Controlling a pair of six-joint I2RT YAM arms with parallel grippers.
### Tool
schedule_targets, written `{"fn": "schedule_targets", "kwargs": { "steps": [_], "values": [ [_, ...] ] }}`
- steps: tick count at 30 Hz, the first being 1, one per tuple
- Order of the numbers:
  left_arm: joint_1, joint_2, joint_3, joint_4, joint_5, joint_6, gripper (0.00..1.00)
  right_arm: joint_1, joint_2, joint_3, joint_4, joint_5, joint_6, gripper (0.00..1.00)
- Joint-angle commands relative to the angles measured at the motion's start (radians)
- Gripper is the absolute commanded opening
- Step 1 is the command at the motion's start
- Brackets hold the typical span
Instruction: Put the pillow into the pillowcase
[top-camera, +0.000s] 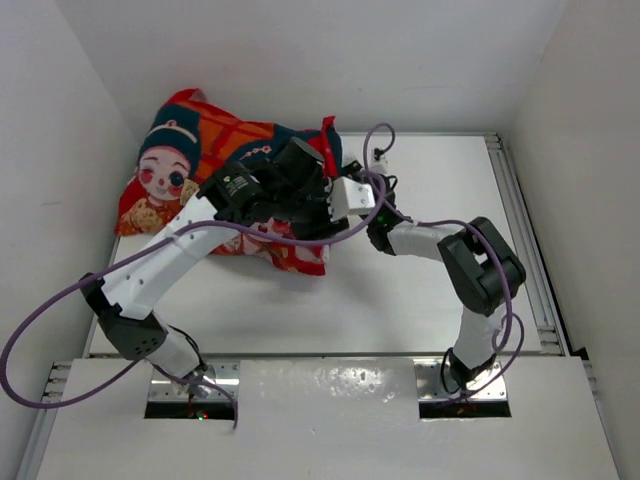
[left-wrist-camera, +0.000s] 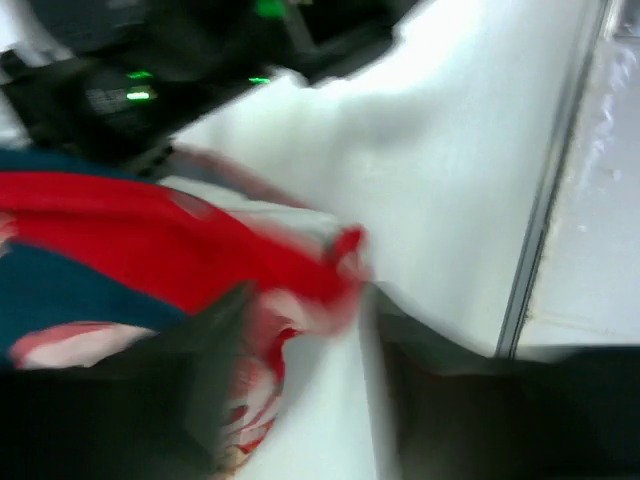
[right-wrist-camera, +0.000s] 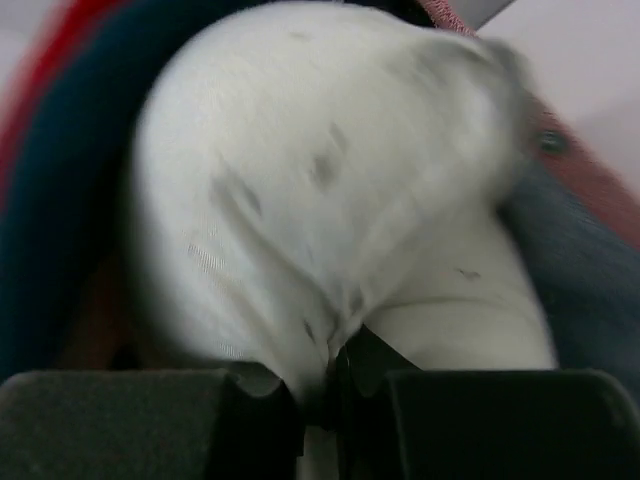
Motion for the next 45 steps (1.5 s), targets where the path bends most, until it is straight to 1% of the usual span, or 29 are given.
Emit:
{"fn": "schedule_targets", "kwargs": {
  "steps": [1, 2, 3, 4, 5, 7, 8, 9, 12, 14, 15, 16, 17, 18, 20, 24, 26, 27, 29, 31, 34, 35, 37, 38, 39, 41, 42, 44, 45],
  "values": [
    [-0.031, 0.016, -0.012, 0.048, 0.136, -0.039, 0.8, -0.084, 0.041, -0.001, 0.086, 0.006, 0.102, 0.14],
    [-0.024, 0.019, 0.0, 0.053, 0.136, -0.045, 0.97, -0.139, 0.044, -0.02, 0.096, -0.037, 0.111, 0.18],
    [-0.014, 0.016, 0.037, 0.053, 0.135, -0.053, 1.0, -0.17, 0.049, -0.021, 0.099, -0.102, 0.117, 0.24],
    [0.005, 0.016, 0.06, 0.056, 0.126, -0.054, 1.0, -0.199, 0.061, -0.021, 0.095, -0.153, 0.111, 0.32],
    [0.016, 0.013, 0.086, 0.059, 0.08, -0.059, 1.0, -0.262, 0.07, -0.003, 0.055, -0.272, 0.108, 0.56],
    [0.07, 0.008, 0.154, 0.074, 0.014, -0.082, 1.0, -0.326, 0.085, 0.029, -0.012, -0.402, 0.085, 0.68],
    [0.091, -0.004, 0.166, 0.086, -0.067, -0.094, 1.0, -0.383, 0.086, 0.046, -0.101, -0.455, 0.067, 0.82],
    [0.149, -0.015, 0.175, 0.102, -0.11, -0.126, 1.0, -0.408, 0.075, 0.043, -0.144, -0.523, 0.036, 0.85],
    [0.254, -0.059, 0.149, 0.177, -0.339, -0.194, 1.0, -0.514, -0.014, -0.053, -0.264, -0.521, -0.013, 0.89],
    [0.381, -0.095, 0.058, 0.249, -0.505, -0.208, 1.0, -0.55, -0.071, -0.141, -0.302, -0.501, -0.065, 0.89],
    [0.435, -0.102, 0.015, 0.273, -0.522, -0.208, 1.0, -0.551, -0.124, -0.15, -0.331, -0.494, -0.093, 0.9],
    [0.537, -0.113, -0.075, 0.324, -0.531, -0.206, 1.0, -0.542, -0.144, -0.15, -0.374, -0.482, -0.178, 0.9],
    [0.587, -0.11, -0.113, 0.349, -0.53, -0.217, 1.0, -0.493, -0.16, -0.128, -0.455, -0.482, -0.223, 0.91],
    [0.68, -0.107, -0.151, 0.373, -0.52, -0.224, 1.0, -0.465, -0.178, -0.111, -0.489, -0.481, -0.272, 0.93],
    [0.758, -0.078, -0.243, 0.438, -0.478, -0.246, 1.0, -0.375, -0.178, -0.072, -0.5, -0.465, -0.363, 0.96],
    [0.941, 0.006, -0.308, 0.493, -0.47, -0.232, 1.0, -0.302, -0.114, 0.009, -0.465, -0.427, -0.346, 0.99],
    [1.007, 0.035, -0.32, 0.525, -0.409, -0.215, 1.0, -0.281, -0.036, 0.089, -0.488, -0.425, -0.337, 0.99],
    [1.074, 0.043, -0.322, 0.56, -0.372, -0.208, 1.0, -0.275, -0.01, 0.112, -0.494, -0.424, -0.326, 0.99],
    [1.121, 0.086, -0.306, 0.58, -0.278, -0.168, 1.0, -0.253, 0.067, 0.169, -0.487, -0.416, -0.29, 0.99],
    [1.116, 0.141, -0.297, 0.588, -0.238, -0.137, 1.0, -0.236, 0.142, 0.216, -0.45, -0.424, -0.26, 0.99],
    [1.083, 0.21, -0.317, 0.634, -0.243, -0.119, 1.0, -0.198, 0.188, 0.247, -0.399, -0.457, -0.231, 0.81],
    [1.064, 0.227, -0.323, 0.646, -0.255, -0.122, 0.98, -0.187, 0.185, 0.242, -0.388, -0.476, -0.243, 0.62],
    [1.047, 0.253, -0.314, 0.631, -0.238, -0.131, 0.9, -0.157, 0.13, 0.187, -0.388, -0.484, -0.271, 0.33],
    [1.027, 0.249, -0.311, 0.611, -0.223, -0.132, 0.86, -0.146, 0.095, 0.151, -0.394, -0.479, -0.306, 0.07],
    [1.012, 0.217, -0.318, 0.61, -0.203, -0.132, 0.84, -0.124, 0.055, 0.055, -0.396, -0.458, -0.32, 0.01],
    [0.951, 0.166, -0.34, 0.639, -0.203, -0.119, 0.85, -0.092, -0.08, -0.038, -0.385, -0.444, -0.358, 0.0],
    [0.92, 0.114, -0.349, 0.646, -0.203, -0.111, 0.86, -0.036, -0.118, -0.113, -0.381, -0.436, -0.37, 0.0],
    [0.827, 0.079, -0.325, 0.639, -0.172, -0.091, 0.9, 0.038, -0.212, -0.149, -0.397, -0.421, -0.424, 0.0],
    [0.8, 0.068, -0.302, 0.624, -0.149, -0.091, 0.91, 0.108, -0.229, -0.156, -0.411, -0.422, -0.446, 0.09]
  ]
}}
